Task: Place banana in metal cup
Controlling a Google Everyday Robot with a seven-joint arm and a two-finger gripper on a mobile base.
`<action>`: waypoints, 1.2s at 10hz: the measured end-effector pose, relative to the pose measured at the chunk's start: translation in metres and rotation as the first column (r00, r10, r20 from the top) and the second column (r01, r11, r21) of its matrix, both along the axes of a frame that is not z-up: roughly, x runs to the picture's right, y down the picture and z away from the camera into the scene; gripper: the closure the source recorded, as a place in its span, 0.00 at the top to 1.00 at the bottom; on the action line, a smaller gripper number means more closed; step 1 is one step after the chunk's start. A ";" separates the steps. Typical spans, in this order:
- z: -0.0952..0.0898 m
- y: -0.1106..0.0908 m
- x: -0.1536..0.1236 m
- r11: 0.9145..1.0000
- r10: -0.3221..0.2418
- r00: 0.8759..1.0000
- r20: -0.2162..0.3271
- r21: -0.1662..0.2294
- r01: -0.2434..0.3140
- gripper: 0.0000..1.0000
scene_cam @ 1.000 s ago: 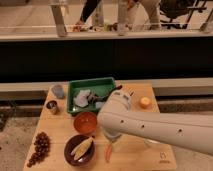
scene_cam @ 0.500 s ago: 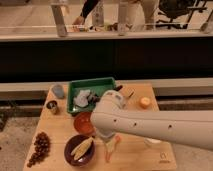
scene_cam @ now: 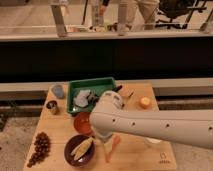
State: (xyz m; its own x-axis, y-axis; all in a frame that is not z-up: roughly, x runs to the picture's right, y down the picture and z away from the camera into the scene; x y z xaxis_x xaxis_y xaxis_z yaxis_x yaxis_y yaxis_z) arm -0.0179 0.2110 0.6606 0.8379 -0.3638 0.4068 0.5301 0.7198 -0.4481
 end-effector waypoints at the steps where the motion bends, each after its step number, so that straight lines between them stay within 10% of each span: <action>1: 0.006 0.000 -0.001 1.000 0.008 1.000 0.006 -0.011 -0.008 0.80; 12: 0.051 0.014 -0.027 0.987 0.094 0.994 0.056 -0.139 -0.085 0.71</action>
